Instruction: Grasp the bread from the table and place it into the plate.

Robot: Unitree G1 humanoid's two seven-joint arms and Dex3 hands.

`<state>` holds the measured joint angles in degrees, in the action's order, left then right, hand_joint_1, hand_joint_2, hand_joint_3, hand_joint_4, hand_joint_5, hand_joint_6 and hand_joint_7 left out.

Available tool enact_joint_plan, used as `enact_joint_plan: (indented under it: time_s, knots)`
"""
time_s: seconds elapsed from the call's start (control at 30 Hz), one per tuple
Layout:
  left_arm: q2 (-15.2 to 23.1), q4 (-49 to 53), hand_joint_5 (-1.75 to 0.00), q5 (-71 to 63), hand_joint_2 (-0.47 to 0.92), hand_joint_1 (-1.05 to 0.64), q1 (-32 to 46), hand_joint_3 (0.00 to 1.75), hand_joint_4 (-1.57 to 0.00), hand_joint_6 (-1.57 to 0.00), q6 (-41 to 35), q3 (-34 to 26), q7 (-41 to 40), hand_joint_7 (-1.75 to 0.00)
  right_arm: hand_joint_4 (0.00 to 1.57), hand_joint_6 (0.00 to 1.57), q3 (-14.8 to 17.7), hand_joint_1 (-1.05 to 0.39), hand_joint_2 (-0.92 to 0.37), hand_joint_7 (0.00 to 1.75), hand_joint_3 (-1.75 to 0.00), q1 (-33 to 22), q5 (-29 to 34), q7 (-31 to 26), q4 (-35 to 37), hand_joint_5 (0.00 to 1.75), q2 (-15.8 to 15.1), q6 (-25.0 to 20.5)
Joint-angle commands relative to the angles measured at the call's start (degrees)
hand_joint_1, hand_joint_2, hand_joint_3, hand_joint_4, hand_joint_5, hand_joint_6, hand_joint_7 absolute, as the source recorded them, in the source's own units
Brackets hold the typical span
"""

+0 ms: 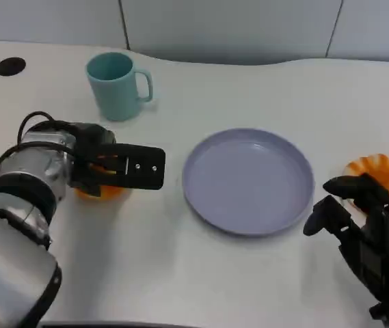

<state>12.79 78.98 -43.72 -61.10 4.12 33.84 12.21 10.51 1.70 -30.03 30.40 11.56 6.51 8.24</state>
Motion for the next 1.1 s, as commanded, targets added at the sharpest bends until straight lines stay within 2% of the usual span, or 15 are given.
enact_joint_plan:
  time_s: [0.03,0.13,0.2,0.4,0.57,0.7,0.77,0.8,0.83,0.87,0.9,1.0,1.03,1.07,1.1]
  knots:
    - [0.5,0.4,-0.04,0.2,0.92,-0.44,1.4,0.18,-0.72,-0.74,0.1,-0.2,-0.3,-0.02,0.62,0.81,0.4,-0.55,-0.92,0.84,-0.13,-0.2,-0.6,0.7,-0.5,1.69,-0.6,0.7]
    - [0.5,0.4,-0.03,0.3,0.92,-0.46,1.4,0.19,-0.71,-0.72,0.0,-0.3,-0.3,0.0,0.62,0.81,0.4,-0.55,-0.92,0.84,-0.14,-0.5,-0.3,0.2,-0.9,1.69,-0.5,0.4]
    - [0.5,0.4,-0.05,0.4,0.92,-0.35,1.4,0.17,-0.75,-0.74,-0.1,-0.6,-0.4,-0.01,0.62,0.81,0.3,-0.56,-0.92,0.84,-0.13,-0.7,-0.2,-0.2,-1.2,1.69,-0.4,0.3]
    - [0.7,0.4,-0.02,0.6,0.92,-0.36,1.3,0.09,-0.72,-0.8,0.3,-1.1,-0.4,-0.03,0.61,0.81,0.2,-0.56,-0.92,0.84,-0.13,-0.7,-0.1,-0.4,-1.4,1.69,-0.5,0.1]
    - [0.9,0.3,-0.03,1.1,0.92,-0.41,1.0,0.11,-0.74,-0.81,1.2,-1.8,-0.4,-0.03,0.6,0.81,0.3,-0.56,-0.92,0.84,-0.14,-0.2,-0.1,-0.5,-1.0,1.7,-0.5,0.1]
    - [1.3,0.1,-0.03,1.0,0.92,-0.34,-0.4,0.08,-0.76,-0.77,2.2,-1.8,-0.5,-0.01,0.61,0.81,0.5,-0.56,-0.92,0.84,-0.14,0.4,-0.1,-0.3,0.0,1.71,-0.5,0.4]
    - [1.7,0.0,-0.06,1.1,0.91,-0.24,-1.1,0.05,-0.8,-0.9,3.0,-2.0,-1.1,-0.08,0.61,0.81,0.6,-0.56,-0.92,0.84,-0.13,0.7,-0.1,-0.1,0.3,1.7,-0.6,0.6]
    - [1.8,-0.1,-0.3,1.2,0.91,-0.19,-1.3,0.05,-0.79,-0.92,3.4,-2.2,-1.4,-0.11,0.61,0.81,0.6,-0.56,-0.92,0.84,-0.13,1.0,-0.1,-0.1,0.5,1.7,-0.6,0.6]
    - [2.0,-0.1,-0.79,1.2,0.92,-0.16,-1.7,0.05,-0.6,-0.92,3.6,-2.2,-1.7,-0.15,0.6,0.81,0.7,-0.56,-0.92,0.84,-0.13,1.1,0.0,-0.4,0.6,1.7,-0.7,0.5]
    - [2.1,-0.1,-1.26,1.2,0.92,-0.13,-2.1,0.08,-0.52,-0.76,3.8,-2.2,-1.8,-0.72,0.61,0.81,0.8,-0.56,-0.92,0.84,-0.13,1.3,0.0,-0.6,0.5,1.7,-0.7,0.4]
    - [2.1,-0.1,-1.41,1.1,0.92,-0.15,-2.3,0.07,-0.45,-0.57,3.8,-2.2,-1.8,-0.97,0.6,0.81,0.8,-0.56,-0.92,0.84,-0.14,1.3,0.0,-0.7,0.5,1.7,-0.7,0.3]
    - [2.2,-0.1,-1.53,1.1,0.92,-0.15,-2.8,0.07,-0.4,-0.44,3.7,-2.3,-1.9,-1.14,0.6,0.81,0.9,-0.56,-0.92,0.84,-0.13,1.5,-0.2,-1.2,0.4,1.7,-0.5,-0.1]
    - [2.1,-0.1,-1.53,1.3,0.92,-0.16,-3.0,0.07,-0.39,-0.45,3.6,-2.5,-1.9,-1.1,0.6,0.81,0.9,-0.56,-0.92,0.83,-0.13,1.6,-0.2,-1.4,0.4,1.7,-0.4,0.1]
    - [2.0,-0.1,-1.48,1.4,0.92,-0.16,-3.1,0.08,-0.39,-0.56,3.6,-2.6,-2.0,-0.86,0.6,0.81,1.0,-0.56,-0.92,0.83,-0.13,1.8,-0.1,-1.5,0.7,1.7,-0.4,0.3]
    - [1.9,-0.1,-1.49,1.4,0.92,-0.16,-3.1,0.08,-0.4,-0.64,3.6,-2.6,-2.0,-0.71,0.6,0.81,1.1,-0.56,-0.92,0.83,-0.13,1.9,0.0,-1.5,0.9,1.7,-0.5,0.5]
